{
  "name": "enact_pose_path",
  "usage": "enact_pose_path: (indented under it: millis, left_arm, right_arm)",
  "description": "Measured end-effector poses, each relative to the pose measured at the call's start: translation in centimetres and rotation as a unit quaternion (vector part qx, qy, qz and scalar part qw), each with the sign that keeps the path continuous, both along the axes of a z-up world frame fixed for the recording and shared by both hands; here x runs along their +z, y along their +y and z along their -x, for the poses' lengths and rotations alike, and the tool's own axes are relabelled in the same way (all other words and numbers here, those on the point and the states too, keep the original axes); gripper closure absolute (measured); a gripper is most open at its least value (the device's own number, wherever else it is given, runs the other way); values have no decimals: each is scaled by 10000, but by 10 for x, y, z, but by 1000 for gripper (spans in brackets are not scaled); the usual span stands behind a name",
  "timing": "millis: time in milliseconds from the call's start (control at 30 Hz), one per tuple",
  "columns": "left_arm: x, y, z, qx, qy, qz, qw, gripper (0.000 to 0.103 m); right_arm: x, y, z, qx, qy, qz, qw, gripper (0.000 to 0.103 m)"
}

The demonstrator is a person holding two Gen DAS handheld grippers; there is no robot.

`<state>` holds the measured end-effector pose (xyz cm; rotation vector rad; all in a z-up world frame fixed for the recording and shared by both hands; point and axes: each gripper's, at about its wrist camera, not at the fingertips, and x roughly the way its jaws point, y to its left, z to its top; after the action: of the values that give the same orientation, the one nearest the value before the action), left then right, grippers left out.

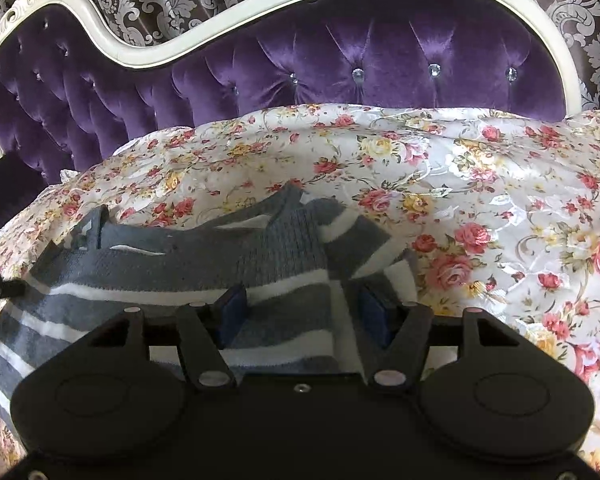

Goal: Fold small clothes

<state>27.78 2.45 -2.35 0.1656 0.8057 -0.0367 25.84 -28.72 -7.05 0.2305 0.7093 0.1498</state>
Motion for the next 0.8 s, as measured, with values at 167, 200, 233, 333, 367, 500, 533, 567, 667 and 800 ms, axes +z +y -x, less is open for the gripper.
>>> enact_pose_path:
  millis: [167,200,233,333,367,500,533,567,667,800]
  left_arm:
    - [-12,-9,8,-48,199,-148,9997,43]
    - [-15,-8,8,-21,217,-164,9996,41]
    - [-17,-8,8,19,216,-152,9997,38]
    - [-20,-5,7,106,242,-105,9996,34]
    - [-20,-4,7,108,269,-95,9995,34]
    - [-23,-3,7,152,270,-93,9995,26]
    - [-24,-2,7,169,266,-75,9995,24]
    - [-25,0,7,190,270,-37,9994,23]
    - [-27,6,4,239,318,119,9991,17]
    - [-29,13,0,332,427,321,9980,11]
  right_arm:
    - [0,0,1,-6,-6,-4,10000,37]
    - [0,0,1,-6,-5,-9,10000,37]
    - [0,-1,1,-8,-5,-18,10000,37]
    - [0,-3,1,-28,3,-64,10000,37]
    - [0,-4,2,-36,7,-85,10000,37]
    - [1,-9,2,-86,25,-150,9998,37]
    - [1,-9,2,-98,29,-170,9998,36]
    - [2,-11,2,-113,36,-202,9997,36]
    - [6,-16,5,-199,69,-407,9989,34]
    - [11,-31,9,-323,106,-888,9955,26]
